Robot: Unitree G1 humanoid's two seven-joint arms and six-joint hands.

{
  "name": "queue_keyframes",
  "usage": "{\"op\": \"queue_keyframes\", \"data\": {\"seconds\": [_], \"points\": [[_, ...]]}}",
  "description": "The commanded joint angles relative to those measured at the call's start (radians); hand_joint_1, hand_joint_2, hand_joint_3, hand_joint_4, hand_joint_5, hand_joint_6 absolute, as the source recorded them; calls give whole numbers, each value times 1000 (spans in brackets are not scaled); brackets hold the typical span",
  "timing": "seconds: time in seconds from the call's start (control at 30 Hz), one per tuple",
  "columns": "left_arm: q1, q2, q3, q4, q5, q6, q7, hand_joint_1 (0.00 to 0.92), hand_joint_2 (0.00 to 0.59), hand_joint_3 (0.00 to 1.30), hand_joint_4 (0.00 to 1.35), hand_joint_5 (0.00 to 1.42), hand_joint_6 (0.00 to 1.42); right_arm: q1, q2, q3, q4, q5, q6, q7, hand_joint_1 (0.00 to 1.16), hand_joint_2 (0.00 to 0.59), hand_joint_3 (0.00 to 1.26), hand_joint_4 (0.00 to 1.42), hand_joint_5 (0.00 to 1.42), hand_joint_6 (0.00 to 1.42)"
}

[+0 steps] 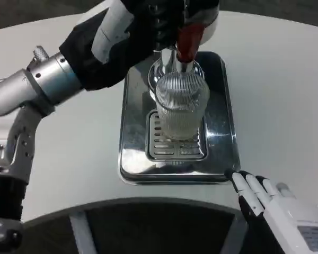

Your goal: Grasp the cup under the faucet to collect the drink, then remove the cup.

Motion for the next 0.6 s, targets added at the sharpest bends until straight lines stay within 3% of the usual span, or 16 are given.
{"op": "queue_keyframes", "data": {"seconds": [0.03, 0.33, 0.6], "points": [[-60, -26, -15, 49, 20, -21, -42, 0, 4, 0, 0, 0, 0, 24, 3, 7, -16, -4, -2, -17, 698, 316, 14, 0, 0, 0], [-138, -60, -30, 136, 56, -65, -90, 0, 4, 0, 0, 4, 0, 40, 6, 13, -22, -8, -5, -30, 698, 316, 14, 0, 0, 0], [-203, -53, -46, 196, 101, -135, -159, 0, 4, 14, 0, 22, 0, 54, 8, 21, -24, -9, -6, -45, 698, 316, 14, 0, 0, 0]]}}
